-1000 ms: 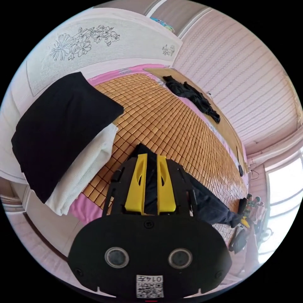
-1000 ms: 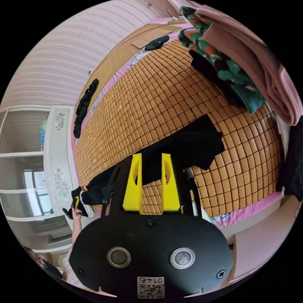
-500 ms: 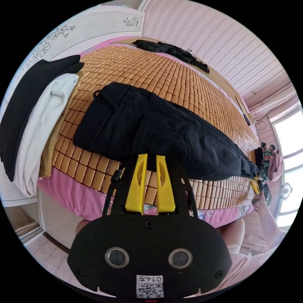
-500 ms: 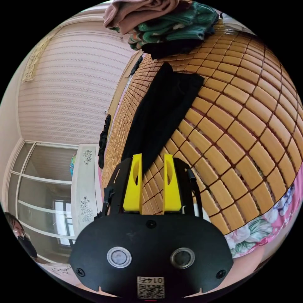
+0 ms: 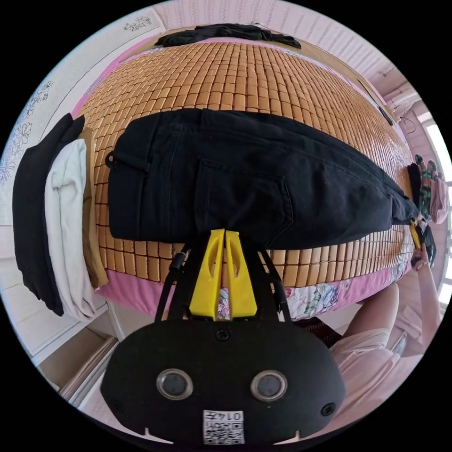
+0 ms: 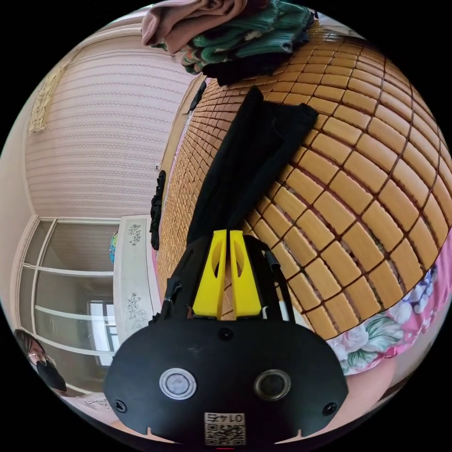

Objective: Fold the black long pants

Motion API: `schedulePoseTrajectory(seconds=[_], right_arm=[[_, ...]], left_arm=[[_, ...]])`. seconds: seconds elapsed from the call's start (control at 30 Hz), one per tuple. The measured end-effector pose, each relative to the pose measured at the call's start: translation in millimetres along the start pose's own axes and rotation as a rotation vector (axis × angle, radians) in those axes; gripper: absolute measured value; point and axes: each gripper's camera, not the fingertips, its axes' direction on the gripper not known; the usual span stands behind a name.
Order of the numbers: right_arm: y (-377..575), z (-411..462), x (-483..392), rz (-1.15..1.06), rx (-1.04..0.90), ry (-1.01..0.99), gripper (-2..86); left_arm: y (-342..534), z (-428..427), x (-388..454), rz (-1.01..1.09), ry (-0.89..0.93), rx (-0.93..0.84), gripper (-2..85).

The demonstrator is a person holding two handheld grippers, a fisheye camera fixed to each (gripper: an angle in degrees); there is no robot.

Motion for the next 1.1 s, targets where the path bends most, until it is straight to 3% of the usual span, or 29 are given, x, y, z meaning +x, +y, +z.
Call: schedulePoseTrajectory(seconds=[0.2,0.4,0.57,0.7,0.77,0.9,1.0,1.1], right_arm=[[25,-22,23,-0.050,-0.068,0.084,0.4],[64,-46,62,-0.041,-0.129,0.143,0.5],[93,-68,88,-0.064,-0.154,0.158,0.9],[105,-83,96,-0.045,-0.110,0.237,2.1],[114,-107,97,-0.017,0.055,0.300,3.2],[116,-117,113,0.017,0.164,0.227,7.1],[108,-100,132,0.073,0.119,0.189,8.6],[113,-100,135,0.058,0.145,0.105,3.5]], left_arm=[[-1,-4,38,0.166,-0.103,-0.107,-1.0],[7,-5,50,0.166,-0.019,-0.195,-1.0],[28,-1,84,0.359,-0.096,-0.306,-1.0],[37,-21,97,0.367,-0.106,-0.203,-0.9],[39,-42,101,0.329,-0.034,-0.103,-0.7],[39,-72,114,0.302,0.055,0.079,1.0],[35,-81,148,0.440,0.083,0.200,5.8],[31,-72,208,0.687,0.013,0.232,9.0]])
